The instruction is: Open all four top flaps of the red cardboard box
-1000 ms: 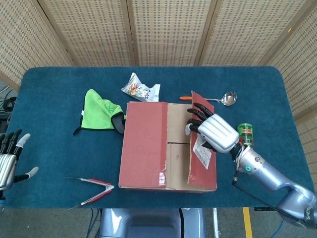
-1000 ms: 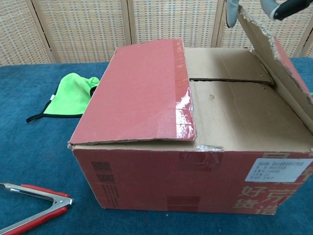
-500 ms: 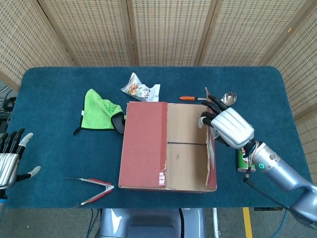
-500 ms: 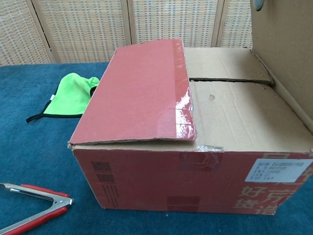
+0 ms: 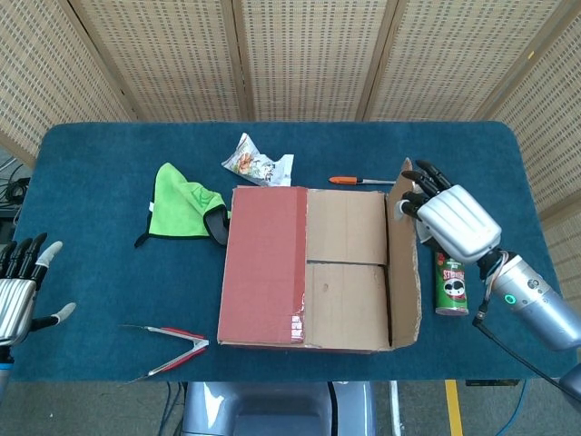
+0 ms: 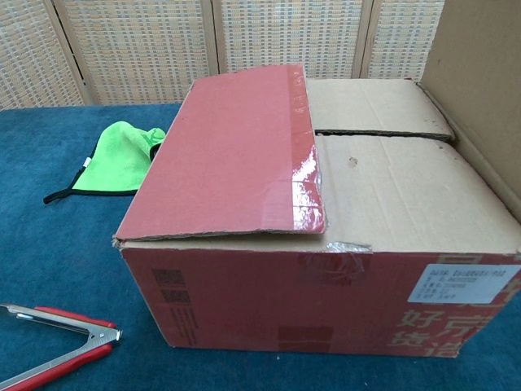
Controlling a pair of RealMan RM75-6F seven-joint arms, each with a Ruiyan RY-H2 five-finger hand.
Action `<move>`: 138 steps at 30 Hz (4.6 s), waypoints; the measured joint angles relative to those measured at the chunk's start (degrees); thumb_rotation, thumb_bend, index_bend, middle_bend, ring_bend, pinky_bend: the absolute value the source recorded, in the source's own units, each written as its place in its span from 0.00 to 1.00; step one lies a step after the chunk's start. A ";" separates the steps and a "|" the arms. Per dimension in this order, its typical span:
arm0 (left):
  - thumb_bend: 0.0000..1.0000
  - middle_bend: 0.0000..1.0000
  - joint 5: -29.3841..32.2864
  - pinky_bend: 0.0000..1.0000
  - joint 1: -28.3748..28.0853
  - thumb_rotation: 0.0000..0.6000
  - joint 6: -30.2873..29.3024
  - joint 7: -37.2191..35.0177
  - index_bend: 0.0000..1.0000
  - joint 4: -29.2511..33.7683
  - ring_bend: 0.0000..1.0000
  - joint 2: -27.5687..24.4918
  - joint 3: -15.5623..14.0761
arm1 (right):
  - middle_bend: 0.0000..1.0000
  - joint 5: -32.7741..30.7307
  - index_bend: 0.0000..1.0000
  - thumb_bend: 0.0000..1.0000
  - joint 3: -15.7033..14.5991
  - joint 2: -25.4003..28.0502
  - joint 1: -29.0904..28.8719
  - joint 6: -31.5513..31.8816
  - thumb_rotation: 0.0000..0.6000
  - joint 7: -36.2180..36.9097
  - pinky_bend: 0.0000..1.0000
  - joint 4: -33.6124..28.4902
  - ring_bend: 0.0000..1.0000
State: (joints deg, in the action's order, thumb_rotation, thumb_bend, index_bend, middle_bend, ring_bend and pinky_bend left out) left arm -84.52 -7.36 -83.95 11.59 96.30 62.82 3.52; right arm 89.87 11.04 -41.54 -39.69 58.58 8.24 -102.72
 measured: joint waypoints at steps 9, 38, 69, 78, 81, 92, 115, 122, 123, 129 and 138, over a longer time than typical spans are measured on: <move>0.13 0.03 -0.80 0.00 -0.41 0.87 0.24 -0.35 0.10 0.23 0.00 -0.35 -0.15 | 0.43 -1.44 0.44 1.00 0.02 2.18 1.46 -0.06 1.00 0.17 0.00 0.94 0.13; 0.02 0.03 -8.43 0.00 -6.98 0.52 5.42 -5.95 0.10 4.02 0.00 -7.64 0.38 | 0.04 -5.97 0.06 0.86 -1.55 -4.09 9.71 8.17 1.00 -2.65 0.00 0.95 0.00; 0.31 0.03 -13.45 0.00 -28.17 0.23 25.76 -19.86 0.13 8.40 0.00 -12.77 4.79 | 0.00 -12.57 0.00 0.13 -4.77 -16.73 20.47 18.26 1.00 -16.78 0.00 2.70 0.00; 0.33 0.16 -14.57 0.00 -36.40 0.23 31.06 -24.30 0.26 5.30 0.00 -9.12 6.66 | 0.00 -12.82 0.00 0.15 -4.81 -19.11 22.02 19.69 1.00 -17.81 0.00 4.43 0.00; 0.33 0.20 -14.89 0.00 -39.16 0.22 32.29 -25.10 0.29 3.93 0.02 -6.99 7.23 | 0.00 -12.72 0.00 0.16 -4.66 -19.38 22.21 19.62 1.00 -17.83 0.00 4.61 0.00; 0.33 0.21 -14.37 0.00 -47.72 0.19 36.18 -28.53 0.31 -1.09 0.02 0.29 8.80 | 0.00 -12.54 0.00 0.16 -4.41 -19.68 22.54 19.05 1.00 -18.27 0.00 4.45 0.00; 0.33 0.25 -5.88 0.00 -62.15 0.19 48.96 -26.06 0.36 -7.80 0.04 13.22 9.39 | 0.00 -12.04 0.00 0.16 -4.15 -19.37 23.71 18.48 1.00 -16.71 0.00 4.95 0.00; 0.32 0.31 -3.77 0.00 -62.81 0.19 49.63 -22.89 0.42 -7.35 0.08 13.41 8.69 | 0.00 -11.71 0.00 0.16 -4.00 -19.03 24.04 18.49 1.00 -15.45 0.00 5.31 0.00; 0.32 0.32 -3.51 0.00 -62.89 0.19 49.78 -22.47 0.43 -7.24 0.09 13.36 8.55 | 0.00 -11.63 0.00 0.16 -3.97 -19.01 24.08 18.48 1.00 -15.19 0.00 5.31 0.00; 0.32 0.34 -2.13 0.00 -63.14 0.19 50.06 -20.39 0.46 -6.68 0.11 13.09 7.99 | 0.00 -11.50 0.00 0.16 -3.85 -18.96 24.26 18.40 1.00 -14.54 0.00 5.46 0.00; 0.32 0.39 -0.10 0.00 -63.22 0.18 50.20 -17.71 0.50 -5.72 0.15 12.14 7.56 | 0.00 -11.34 0.00 0.16 -3.74 -18.99 24.48 18.23 1.00 -13.49 0.00 5.70 0.00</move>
State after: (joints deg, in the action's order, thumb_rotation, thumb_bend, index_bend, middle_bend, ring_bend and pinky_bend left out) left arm -84.62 -70.58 -33.75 -6.12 90.58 74.96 11.07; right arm 78.53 7.30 -60.53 -15.20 76.81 -5.24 -97.03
